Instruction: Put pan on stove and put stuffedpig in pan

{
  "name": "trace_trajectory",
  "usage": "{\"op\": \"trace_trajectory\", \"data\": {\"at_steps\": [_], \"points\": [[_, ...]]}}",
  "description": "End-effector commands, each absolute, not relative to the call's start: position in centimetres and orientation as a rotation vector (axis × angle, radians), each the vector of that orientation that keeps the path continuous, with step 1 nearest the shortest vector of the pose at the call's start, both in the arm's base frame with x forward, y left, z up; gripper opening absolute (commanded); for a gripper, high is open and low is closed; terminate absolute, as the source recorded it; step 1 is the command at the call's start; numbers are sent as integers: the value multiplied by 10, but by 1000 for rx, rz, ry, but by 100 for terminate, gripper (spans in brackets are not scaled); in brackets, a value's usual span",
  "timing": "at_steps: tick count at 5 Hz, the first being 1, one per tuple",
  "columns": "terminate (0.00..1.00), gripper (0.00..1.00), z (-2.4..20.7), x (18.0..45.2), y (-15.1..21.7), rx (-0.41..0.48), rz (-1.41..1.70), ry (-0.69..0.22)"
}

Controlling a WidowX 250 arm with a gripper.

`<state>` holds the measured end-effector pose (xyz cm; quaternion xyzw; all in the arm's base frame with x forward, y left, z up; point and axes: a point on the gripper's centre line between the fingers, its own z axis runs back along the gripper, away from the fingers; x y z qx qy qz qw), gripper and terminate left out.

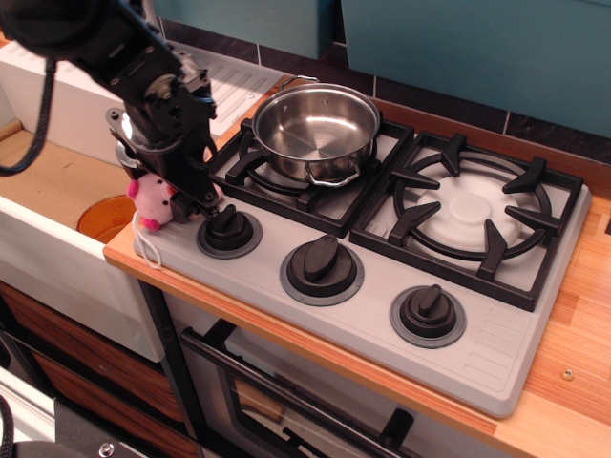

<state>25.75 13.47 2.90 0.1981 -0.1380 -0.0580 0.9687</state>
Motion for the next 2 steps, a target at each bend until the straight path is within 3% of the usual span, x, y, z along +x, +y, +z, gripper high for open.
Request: {"op": "trace_trajectory", "data": {"at_steps": [1,2], "points": [[0,0,79,267,126,378,-135,-146],[0,0,125,273,131,382,-145,-122]]}}
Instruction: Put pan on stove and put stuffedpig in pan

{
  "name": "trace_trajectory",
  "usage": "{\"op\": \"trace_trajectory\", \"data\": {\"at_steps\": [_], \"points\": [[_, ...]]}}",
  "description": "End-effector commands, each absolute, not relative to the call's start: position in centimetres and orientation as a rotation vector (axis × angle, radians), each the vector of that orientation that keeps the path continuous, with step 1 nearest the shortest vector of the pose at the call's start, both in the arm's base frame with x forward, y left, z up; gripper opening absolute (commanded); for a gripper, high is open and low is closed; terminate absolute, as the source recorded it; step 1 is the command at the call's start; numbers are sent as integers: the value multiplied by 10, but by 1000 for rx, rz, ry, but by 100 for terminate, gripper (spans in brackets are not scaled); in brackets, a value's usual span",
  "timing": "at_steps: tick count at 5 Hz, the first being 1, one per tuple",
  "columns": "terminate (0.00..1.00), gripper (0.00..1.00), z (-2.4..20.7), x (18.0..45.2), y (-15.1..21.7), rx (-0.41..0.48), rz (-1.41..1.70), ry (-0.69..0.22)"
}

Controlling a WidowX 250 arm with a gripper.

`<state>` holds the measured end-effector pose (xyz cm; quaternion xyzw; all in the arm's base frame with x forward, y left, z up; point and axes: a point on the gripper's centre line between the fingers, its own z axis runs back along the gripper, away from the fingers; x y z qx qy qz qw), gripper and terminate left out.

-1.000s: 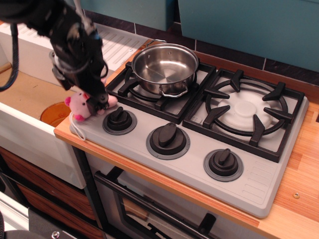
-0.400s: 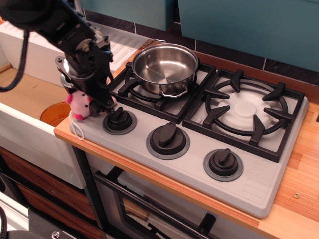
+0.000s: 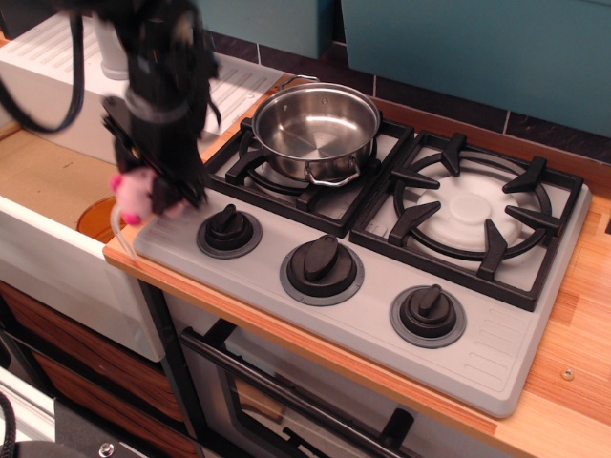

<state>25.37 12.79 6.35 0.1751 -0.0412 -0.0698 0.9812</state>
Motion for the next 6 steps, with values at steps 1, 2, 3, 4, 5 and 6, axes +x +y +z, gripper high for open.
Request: {"op": "trace_trajectory", "data": {"at_steps": [1,2,3,4,5,6], "points": [[0,0,158,280,131,390,-126,-88],[0,0,177,295,126,358,-144,-69],[0,0,182,314,114,312,-154,-70],[0,0,183,334,98,213,-165,-73],[0,0,181,345,84,147,-162,-81],[0,0,174,352,65,117,-164,-86]]}}
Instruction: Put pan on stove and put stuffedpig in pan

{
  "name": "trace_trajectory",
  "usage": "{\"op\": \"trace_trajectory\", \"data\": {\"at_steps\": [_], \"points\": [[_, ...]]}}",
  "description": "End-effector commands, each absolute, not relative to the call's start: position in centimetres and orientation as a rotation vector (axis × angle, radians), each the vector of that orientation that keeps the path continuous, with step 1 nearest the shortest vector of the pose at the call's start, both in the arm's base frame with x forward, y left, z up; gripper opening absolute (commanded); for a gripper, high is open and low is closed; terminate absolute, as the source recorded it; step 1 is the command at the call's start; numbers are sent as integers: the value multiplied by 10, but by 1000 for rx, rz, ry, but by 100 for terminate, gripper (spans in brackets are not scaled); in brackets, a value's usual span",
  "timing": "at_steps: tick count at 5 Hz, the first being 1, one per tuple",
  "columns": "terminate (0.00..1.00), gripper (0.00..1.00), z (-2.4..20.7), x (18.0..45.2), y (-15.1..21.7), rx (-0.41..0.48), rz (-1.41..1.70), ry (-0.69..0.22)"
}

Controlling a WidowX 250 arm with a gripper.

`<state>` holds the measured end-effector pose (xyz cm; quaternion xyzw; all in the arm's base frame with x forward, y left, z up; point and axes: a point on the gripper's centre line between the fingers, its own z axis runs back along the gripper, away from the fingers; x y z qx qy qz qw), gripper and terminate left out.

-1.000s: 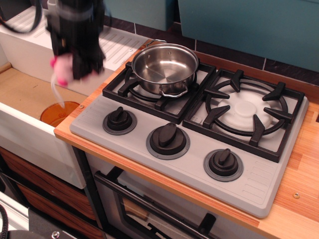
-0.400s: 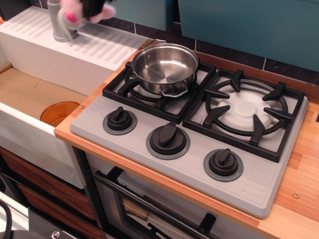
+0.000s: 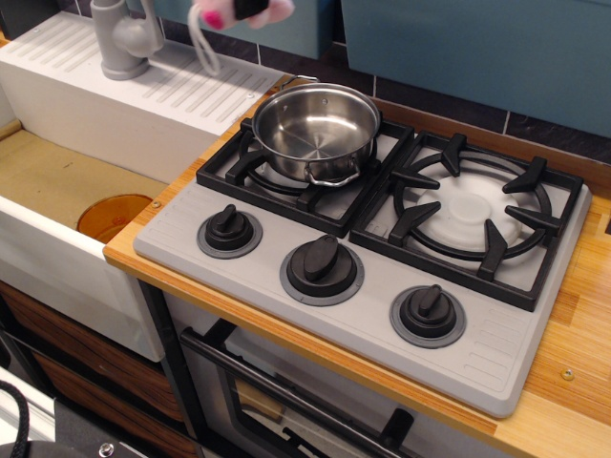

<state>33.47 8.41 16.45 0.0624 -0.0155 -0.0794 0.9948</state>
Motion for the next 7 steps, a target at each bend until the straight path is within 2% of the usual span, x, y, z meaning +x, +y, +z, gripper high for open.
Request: {"op": "trace_trajectory", "data": {"at_steps": [1,2,3,4,7], "points": [[0,0,166,354,54,73,-175,-92],[0,0,154,356,45,52,-185,-110],[0,0,148,355,41,73,-181,-128],[0,100,148,356,45,80,-207,-140],[0,100,149,355,46,72,-199,-144]]}}
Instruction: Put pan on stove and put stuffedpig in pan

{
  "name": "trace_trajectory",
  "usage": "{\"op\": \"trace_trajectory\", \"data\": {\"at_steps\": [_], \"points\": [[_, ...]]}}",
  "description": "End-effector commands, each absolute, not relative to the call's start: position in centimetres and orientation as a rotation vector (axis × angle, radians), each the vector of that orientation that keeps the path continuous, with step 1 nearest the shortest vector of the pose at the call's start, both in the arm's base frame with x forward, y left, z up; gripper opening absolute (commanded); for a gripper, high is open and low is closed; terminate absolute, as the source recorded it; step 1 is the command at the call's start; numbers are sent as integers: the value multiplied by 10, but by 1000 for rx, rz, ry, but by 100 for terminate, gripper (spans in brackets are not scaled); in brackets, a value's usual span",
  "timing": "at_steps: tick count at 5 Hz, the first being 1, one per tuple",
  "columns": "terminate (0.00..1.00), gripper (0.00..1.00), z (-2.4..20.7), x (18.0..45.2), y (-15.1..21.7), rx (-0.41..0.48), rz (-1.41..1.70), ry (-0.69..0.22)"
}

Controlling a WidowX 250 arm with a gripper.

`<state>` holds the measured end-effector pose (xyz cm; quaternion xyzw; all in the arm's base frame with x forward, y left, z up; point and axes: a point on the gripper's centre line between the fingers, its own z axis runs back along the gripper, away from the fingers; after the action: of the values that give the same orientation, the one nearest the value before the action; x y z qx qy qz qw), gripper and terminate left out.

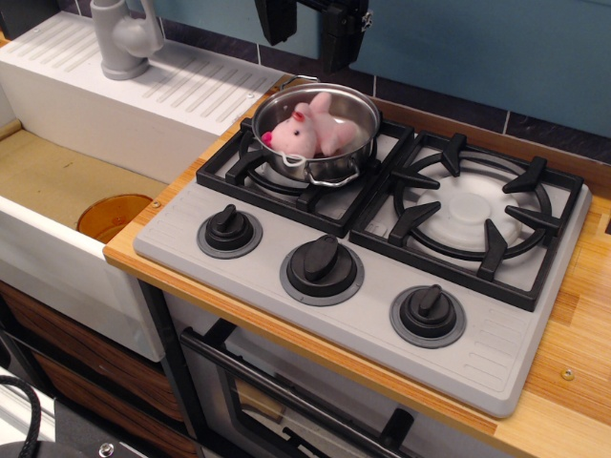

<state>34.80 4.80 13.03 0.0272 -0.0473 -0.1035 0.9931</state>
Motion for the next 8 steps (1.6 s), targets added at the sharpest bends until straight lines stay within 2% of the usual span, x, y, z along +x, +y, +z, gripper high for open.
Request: {"op": "trace_trajectory", "data": {"at_steps": [1,2,5,8], "points": [[0,100,152,355,46,81,-193,-152],[0,100,158,355,43,60,-179,-169],[0,100,164,356,31,103,-152,-192],[0,100,157,362,29,92,-170,-188]]}}
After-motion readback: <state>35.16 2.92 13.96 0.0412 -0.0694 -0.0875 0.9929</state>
